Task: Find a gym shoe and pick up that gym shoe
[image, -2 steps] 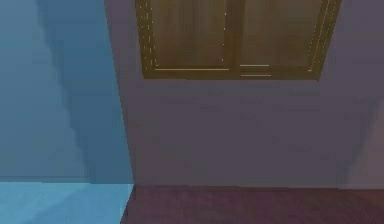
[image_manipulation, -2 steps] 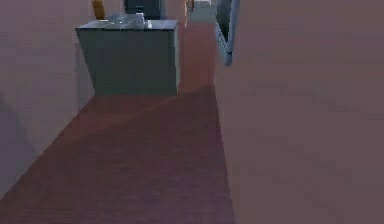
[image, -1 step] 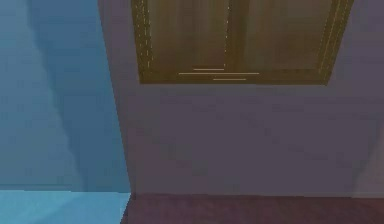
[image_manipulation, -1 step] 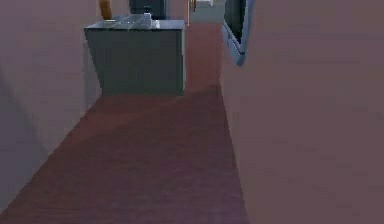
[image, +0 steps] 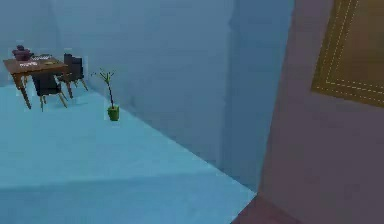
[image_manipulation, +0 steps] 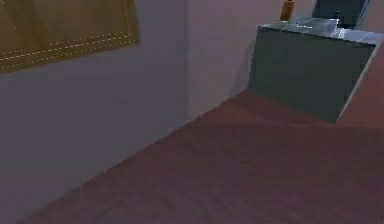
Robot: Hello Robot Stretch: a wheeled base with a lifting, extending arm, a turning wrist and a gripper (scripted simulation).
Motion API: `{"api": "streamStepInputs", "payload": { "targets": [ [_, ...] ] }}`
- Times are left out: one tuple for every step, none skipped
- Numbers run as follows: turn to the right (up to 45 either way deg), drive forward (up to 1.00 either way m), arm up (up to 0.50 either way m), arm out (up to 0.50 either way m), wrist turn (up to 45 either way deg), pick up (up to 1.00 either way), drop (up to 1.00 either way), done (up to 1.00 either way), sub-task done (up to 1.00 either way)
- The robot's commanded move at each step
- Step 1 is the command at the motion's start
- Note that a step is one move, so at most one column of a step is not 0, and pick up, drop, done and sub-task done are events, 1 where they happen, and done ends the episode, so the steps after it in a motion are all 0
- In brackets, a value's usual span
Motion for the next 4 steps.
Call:
{"api": "streamStepInputs", "payload": {
  "targets": [
    [-39.0, 0.0, 0.0, 0.0, 0.0, 0.0, 0.0, 0.0, 0.0],
    [0.0, 1.0, 0.0, 0.0, 0.0, 0.0, 0.0, 0.0, 0.0],
    [0.0, 1.0, 0.0, 0.0, 0.0, 0.0, 0.0, 0.0, 0.0],
    [-3.0, 0.0, 0.0, 0.0, 0.0, 0.0, 0.0, 0.0, 0.0]
  ]
}}
